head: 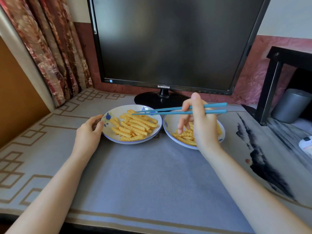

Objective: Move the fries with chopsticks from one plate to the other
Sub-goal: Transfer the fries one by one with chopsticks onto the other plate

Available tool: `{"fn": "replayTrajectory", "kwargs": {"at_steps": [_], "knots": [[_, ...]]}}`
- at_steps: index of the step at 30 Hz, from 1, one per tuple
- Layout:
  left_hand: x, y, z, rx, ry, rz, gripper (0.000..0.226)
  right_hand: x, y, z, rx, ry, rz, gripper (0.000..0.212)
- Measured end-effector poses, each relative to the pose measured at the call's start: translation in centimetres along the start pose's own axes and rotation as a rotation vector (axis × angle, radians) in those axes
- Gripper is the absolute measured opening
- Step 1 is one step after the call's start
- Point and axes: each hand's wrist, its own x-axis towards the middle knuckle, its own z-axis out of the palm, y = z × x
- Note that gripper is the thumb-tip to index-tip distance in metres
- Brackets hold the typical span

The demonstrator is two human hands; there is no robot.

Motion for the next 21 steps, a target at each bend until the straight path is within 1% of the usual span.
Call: {"fn": "replayTrajectory", "kwargs": {"at_steps": [4, 6, 11, 15, 21], "knots": [[0.1, -0.1, 0.0, -0.005, -0.001, 0.001, 0.031, -0.5, 0.9, 0.6, -0.027, -0.135, 0.012, 0.04], [0.1, -0.1, 0.0, -0.006, -0.001, 0.004, 0.031, -0.5, 0.9, 0.4, -0.036, -0.142, 0.018, 0.04], [0.1, -0.2, 0.0, -0.005, -0.001, 0.004, 0.032, 0.7, -0.9, -1.4, -0.054, 0.032, 0.005, 0.038], [0.1, -0.2, 0.0, -0.002, -0.002, -0.003, 0.032, 2.3, -2.2, -4.7, -0.104, 0.173, -0.033, 0.037], [0.0, 0.0, 0.0, 0.0, -0.002, 0.009, 0.031, 3.6, -1.9, -9.5, -0.308, 0.257, -0.059, 0.038]]}}
